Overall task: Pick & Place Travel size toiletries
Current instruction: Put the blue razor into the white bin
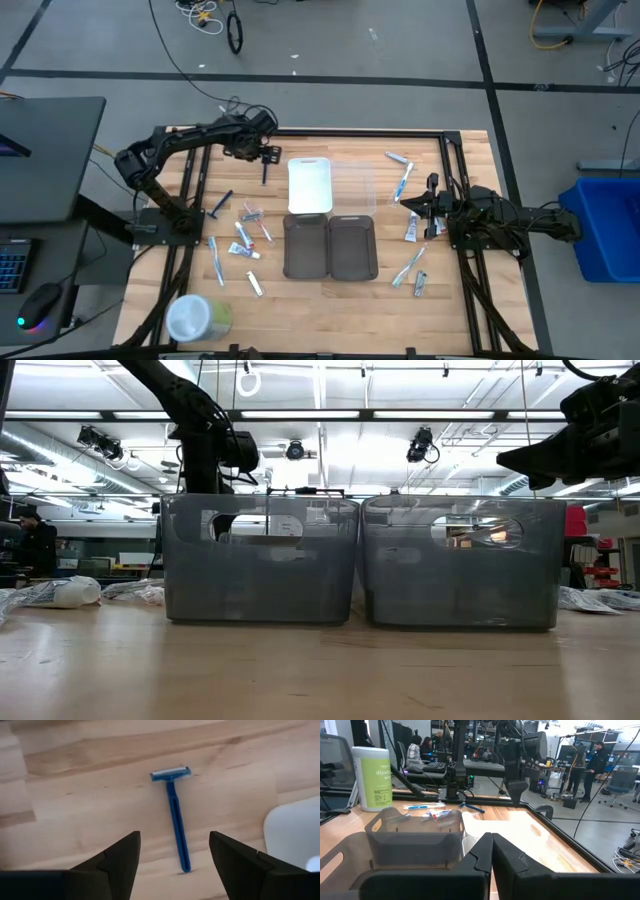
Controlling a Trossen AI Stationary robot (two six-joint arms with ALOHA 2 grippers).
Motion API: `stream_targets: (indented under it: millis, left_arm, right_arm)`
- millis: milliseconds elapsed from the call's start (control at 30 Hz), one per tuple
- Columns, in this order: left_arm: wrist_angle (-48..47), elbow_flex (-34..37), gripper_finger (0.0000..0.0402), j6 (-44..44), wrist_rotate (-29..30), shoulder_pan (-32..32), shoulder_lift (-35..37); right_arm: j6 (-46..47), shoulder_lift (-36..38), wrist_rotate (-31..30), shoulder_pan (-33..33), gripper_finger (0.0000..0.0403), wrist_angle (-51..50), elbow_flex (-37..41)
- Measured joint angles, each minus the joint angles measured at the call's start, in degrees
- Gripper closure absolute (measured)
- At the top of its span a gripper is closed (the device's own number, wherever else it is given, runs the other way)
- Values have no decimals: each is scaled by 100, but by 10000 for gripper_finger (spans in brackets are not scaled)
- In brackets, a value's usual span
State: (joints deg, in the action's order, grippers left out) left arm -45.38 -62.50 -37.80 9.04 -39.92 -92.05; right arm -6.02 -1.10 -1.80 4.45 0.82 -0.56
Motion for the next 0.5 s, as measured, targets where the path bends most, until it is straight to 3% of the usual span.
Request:
stream_targets:
  millis: [500]
  left_arm:
    - [296,-4,157,-15,89,7,-948]
  right_arm:
    - [0,1,0,1,389,0,-1]
